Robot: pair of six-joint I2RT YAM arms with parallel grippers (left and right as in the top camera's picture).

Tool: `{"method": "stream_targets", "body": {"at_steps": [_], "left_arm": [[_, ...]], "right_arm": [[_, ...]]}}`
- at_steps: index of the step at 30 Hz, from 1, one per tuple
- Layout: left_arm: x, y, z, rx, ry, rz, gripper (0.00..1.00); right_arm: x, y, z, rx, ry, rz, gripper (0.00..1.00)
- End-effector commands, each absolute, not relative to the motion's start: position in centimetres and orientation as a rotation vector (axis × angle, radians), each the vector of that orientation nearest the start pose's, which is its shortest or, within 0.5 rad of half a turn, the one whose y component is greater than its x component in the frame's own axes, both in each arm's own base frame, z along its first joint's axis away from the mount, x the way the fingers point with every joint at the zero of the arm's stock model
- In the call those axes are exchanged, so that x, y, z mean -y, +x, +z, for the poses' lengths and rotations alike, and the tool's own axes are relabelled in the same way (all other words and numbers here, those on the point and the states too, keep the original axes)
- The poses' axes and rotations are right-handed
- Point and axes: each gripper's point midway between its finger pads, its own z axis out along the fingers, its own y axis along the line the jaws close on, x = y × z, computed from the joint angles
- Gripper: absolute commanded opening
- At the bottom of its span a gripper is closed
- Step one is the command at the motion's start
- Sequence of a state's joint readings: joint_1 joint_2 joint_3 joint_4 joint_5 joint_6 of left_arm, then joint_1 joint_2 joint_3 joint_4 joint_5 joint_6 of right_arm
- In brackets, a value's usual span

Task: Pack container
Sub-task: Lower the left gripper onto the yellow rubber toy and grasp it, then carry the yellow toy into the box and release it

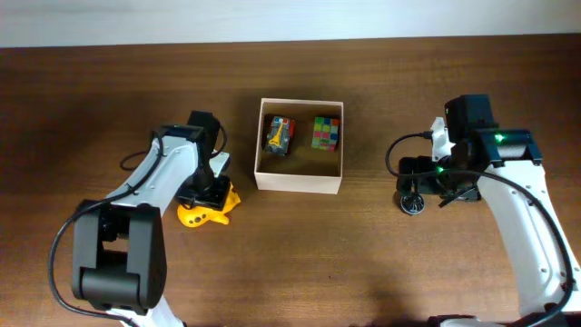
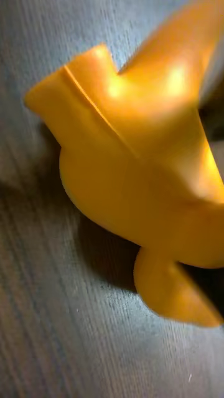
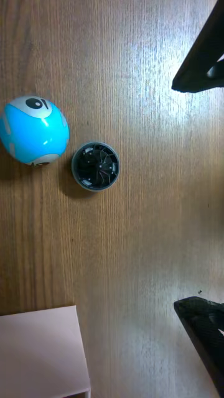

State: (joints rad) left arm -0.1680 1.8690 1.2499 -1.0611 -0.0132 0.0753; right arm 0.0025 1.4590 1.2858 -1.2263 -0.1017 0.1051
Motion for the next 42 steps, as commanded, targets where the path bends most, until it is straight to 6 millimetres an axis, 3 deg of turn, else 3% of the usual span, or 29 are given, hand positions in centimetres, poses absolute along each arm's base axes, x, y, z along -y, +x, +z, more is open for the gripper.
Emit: {"method": "stream_targets", "body": {"at_steps": [1, 4, 7, 14, 18, 22, 25, 28, 37, 42], "left_arm": [[5.2, 29.7, 2.8, -3.225, 0.383, 0.001, 0.31], [5.3, 30.6, 3.7, -3.197, 0.356, -0.001, 0.24], [5.5, 31.8, 6.0, -3.152, 0.353, -0.005, 0.19], [7.3, 34.8, 15.2, -2.97, 0.449, -0.019, 0.15], [11.2, 36.7, 20.5, -2.752, 0.701, -0.038, 0.15], [16.8, 38.2, 22.8, -2.492, 0.987, -0.038, 0.15], [20.6, 38.7, 23.0, -2.35, 1.148, -0.038, 0.15], [23.6, 39.0, 21.8, -2.272, 1.267, -0.039, 0.12], [25.9, 39.5, 14.1, -2.39, 1.377, -0.086, 0.1], [27.1, 38.8, 11.6, -2.431, 1.417, -0.134, 0.15]], "right_arm": [[-1.5, 28.7, 15.6, -2.95, 0.15, 0.147, 0.99], [-1.5, 28.7, 15.6, -2.95, 0.15, 0.148, 0.99], [-1.5, 28.7, 15.6, -2.95, 0.15, 0.148, 0.99], [-1.5, 28.7, 15.6, -2.95, 0.15, 0.148, 0.99], [-1.5, 28.7, 15.6, -2.949, 0.15, 0.148, 0.99], [-1.5, 28.7, 15.6, -2.949, 0.15, 0.148, 0.99], [-1.5, 28.7, 15.6, -2.949, 0.15, 0.148, 0.99], [-1.5, 28.7, 15.6, -2.95, 0.15, 0.148, 0.99], [-1.5, 28.8, 15.6, -2.947, 0.149, 0.146, 0.99], [-1.5, 28.8, 15.6, -2.947, 0.149, 0.146, 0.99]]}}
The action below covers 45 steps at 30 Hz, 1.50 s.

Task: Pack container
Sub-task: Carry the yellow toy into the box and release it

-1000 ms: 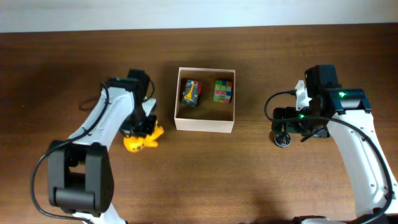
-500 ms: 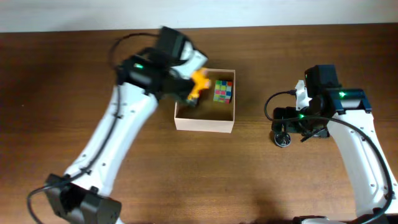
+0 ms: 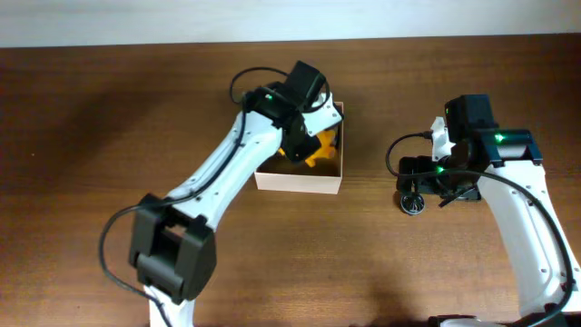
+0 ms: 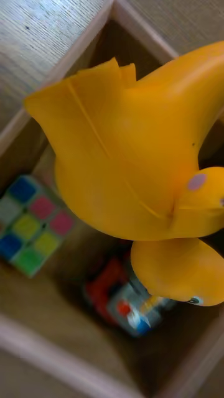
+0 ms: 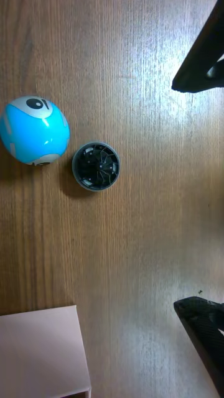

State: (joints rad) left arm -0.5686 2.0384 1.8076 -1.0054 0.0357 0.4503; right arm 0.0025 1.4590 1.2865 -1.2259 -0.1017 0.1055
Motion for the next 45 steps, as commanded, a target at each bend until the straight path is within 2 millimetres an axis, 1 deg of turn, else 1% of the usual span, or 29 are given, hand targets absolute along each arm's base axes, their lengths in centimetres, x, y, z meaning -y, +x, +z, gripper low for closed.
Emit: {"method": "stream_targets", "body": {"at_steps": [1, 3, 4, 7, 15, 16, 17, 18, 19, 24, 29, 30, 31, 32, 35, 37, 39, 42, 45], "left_arm": [[27.2, 38.7, 11.4, -2.434, 1.426, -0.135, 0.18], [27.5, 38.4, 11.4, -2.437, 1.425, -0.136, 0.23], [27.5, 38.4, 11.4, -2.451, 1.402, -0.133, 0.29], [27.4, 38.2, 11.3, -2.505, 1.33, -0.141, 0.4], [27.1, 37.9, 11.2, -2.524, 1.332, -0.139, 0.61], [27.1, 37.9, 11.2, -2.526, 1.332, -0.137, 0.67], [27.0, 37.8, 11.2, -2.529, 1.333, -0.131, 0.76], [26.9, 37.8, 11.1, -2.533, 1.335, -0.128, 0.93], [26.8, 37.7, 11.1, -2.538, 1.337, -0.127, 0.95], [26.6, 37.4, 11.3, -2.551, 1.342, -0.125, 0.96], [27.0, 37.9, 13.2, -2.524, 1.33, -0.13, 0.96], [27.1, 38.1, 13.5, -2.515, 1.325, -0.131, 0.95], [27.3, 38.3, 13.8, -2.503, 1.32, -0.132, 0.91], [27.4, 38.5, 13.8, -2.494, 1.316, -0.134, 0.74], [27.7, 39.0, 13.9, -2.476, 1.306, -0.136, 0.34], [27.9, 39.2, 14.0, -2.463, 1.301, -0.139, 0.22], [28.0, 39.4, 13.9, -2.467, 1.284, -0.143, 0.17], [28.7, 38.9, 12.7, -2.491, 1.298, -0.212, 0.14], [29.8, 38.2, 10.7, -2.53, 1.323, -0.3, 0.13]], "right_arm": [[-1.5, 28.8, 15.6, -2.947, 0.149, 0.146, 0.99], [-1.5, 28.8, 15.6, -2.947, 0.149, 0.146, 0.99], [-1.5, 28.8, 15.6, -2.948, 0.149, 0.147, 0.99], [-1.5, 28.7, 15.6, -2.949, 0.15, 0.147, 0.99], [-1.5, 28.7, 15.6, -2.952, 0.15, 0.146, 0.99], [-1.5, 28.6, 15.6, -2.955, 0.15, 0.146, 0.99], [-1.5, 28.6, 15.6, -2.956, 0.15, 0.146, 0.99], [-1.5, 28.5, 15.6, -2.958, 0.151, 0.146, 0.99], [-1.5, 28.5, 15.6, -2.958, 0.151, 0.146, 0.99], [-1.5, 28.5, 15.6, -2.959, 0.151, 0.147, 0.99], [-1.5, 28.5, 15.6, -2.958, 0.151, 0.147, 0.99], [-1.5, 28.5, 15.6, -2.958, 0.151, 0.147, 0.98], [-1.5, 28.5, 15.6, -2.958, 0.151, 0.147, 0.99], [-1.5, 28.5, 15.6, -2.958, 0.151, 0.147, 0.99], [-1.5, 28.5, 15.6, -2.959, 0.151, 0.147, 0.99], [-1.5, 28.5, 15.6, -2.959, 0.151, 0.147, 0.99], [-1.5, 28.5, 15.6, -2.958, 0.151, 0.147, 0.99], [-1.5, 28.5, 15.6, -2.958, 0.151, 0.147, 0.99], [-1.5, 28.5, 15.6, -2.958, 0.151, 0.147, 0.99]]}}
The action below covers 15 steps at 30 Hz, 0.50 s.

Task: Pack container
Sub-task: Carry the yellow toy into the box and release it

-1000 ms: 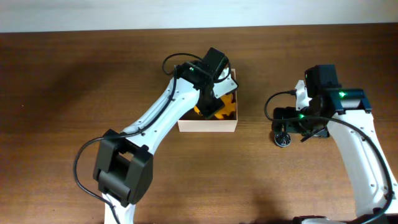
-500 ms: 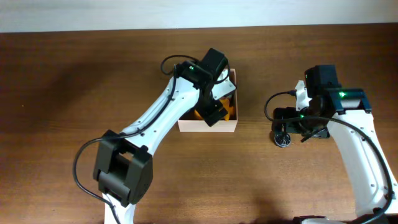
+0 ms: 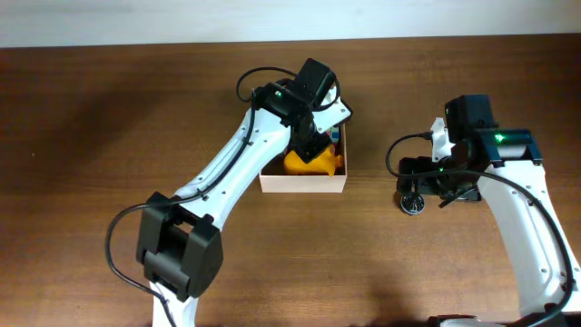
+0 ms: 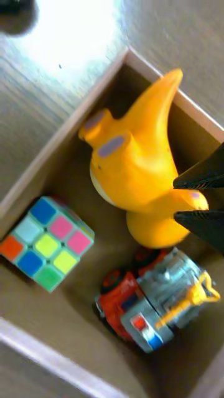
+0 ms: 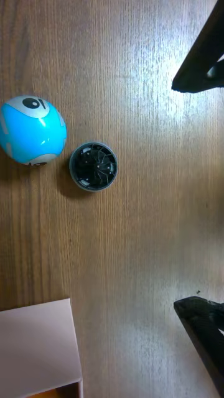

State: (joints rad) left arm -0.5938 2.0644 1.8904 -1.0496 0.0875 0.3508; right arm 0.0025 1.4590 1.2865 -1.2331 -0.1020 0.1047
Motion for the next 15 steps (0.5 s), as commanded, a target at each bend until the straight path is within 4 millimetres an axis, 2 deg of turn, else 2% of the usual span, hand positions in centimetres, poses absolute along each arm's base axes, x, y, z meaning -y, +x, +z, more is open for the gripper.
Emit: {"method": "stream_targets", "body": {"at_steps": [1, 4, 8, 10, 15], "left_arm": [[30.0, 38.0, 10.0, -2.544, 1.334, -0.317, 0.13], [30.6, 37.3, 8.1, -2.586, 1.358, -0.335, 0.11], [31.5, 36.5, 7.3, -2.583, 1.399, -0.329, 0.1], [31.8, 36.5, 7.3, -2.57, 1.405, -0.31, 0.19], [31.5, 37.1, 7.3, -2.561, 1.4, -0.245, 0.3]], "right_arm": [[-1.5, 28.5, 15.6, -2.958, 0.151, 0.147, 0.99], [-1.5, 28.5, 15.6, -2.959, 0.151, 0.147, 0.99], [-1.5, 28.5, 15.6, -2.957, 0.151, 0.147, 0.99], [-1.5, 28.5, 15.6, -2.958, 0.151, 0.147, 0.99], [-1.5, 28.5, 15.6, -2.959, 0.151, 0.147, 0.99]]}}
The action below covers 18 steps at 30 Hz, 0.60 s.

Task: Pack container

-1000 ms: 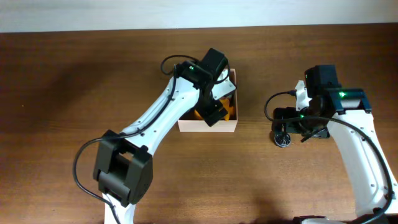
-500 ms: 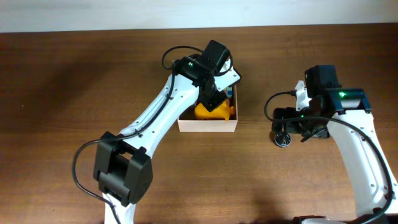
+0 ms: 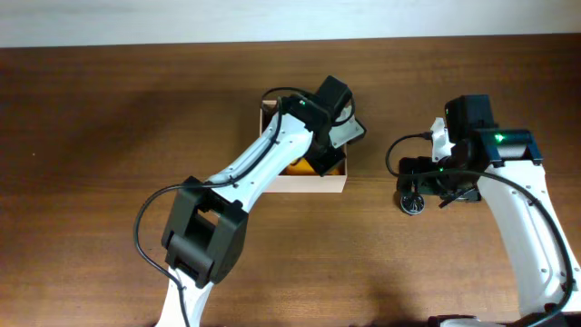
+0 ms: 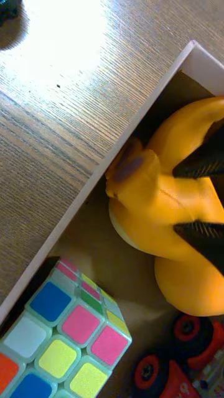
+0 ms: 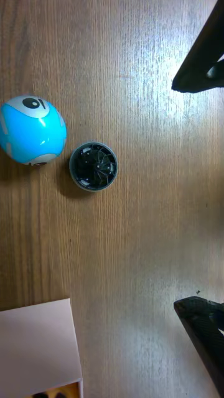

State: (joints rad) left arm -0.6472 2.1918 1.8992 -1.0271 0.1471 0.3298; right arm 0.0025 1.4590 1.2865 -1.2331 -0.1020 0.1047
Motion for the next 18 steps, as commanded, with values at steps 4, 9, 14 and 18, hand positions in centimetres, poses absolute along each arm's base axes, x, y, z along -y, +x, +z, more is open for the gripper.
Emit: {"method": "stream_targets", "body": {"at_steps": [4, 9, 14, 18], "left_arm": [[31.2, 37.6, 8.8, -2.553, 1.388, -0.197, 0.45], [30.6, 38.7, 12.8, -2.522, 1.358, -0.119, 0.61], [29.2, 39.7, 16.5, -2.533, 1.245, 0.004, 0.68], [26.9, 40.2, 18.7, -2.596, 1.069, 0.099, 0.68]], "right_arm": [[-1.5, 28.5, 15.6, -2.959, 0.151, 0.147, 0.99], [-1.5, 28.5, 15.6, -2.958, 0.151, 0.147, 0.99], [-1.5, 28.9, 15.7, -2.942, 0.176, 0.151, 0.99], [-1.5, 29.3, 15.8, -2.926, 0.192, 0.153, 0.99]]}}
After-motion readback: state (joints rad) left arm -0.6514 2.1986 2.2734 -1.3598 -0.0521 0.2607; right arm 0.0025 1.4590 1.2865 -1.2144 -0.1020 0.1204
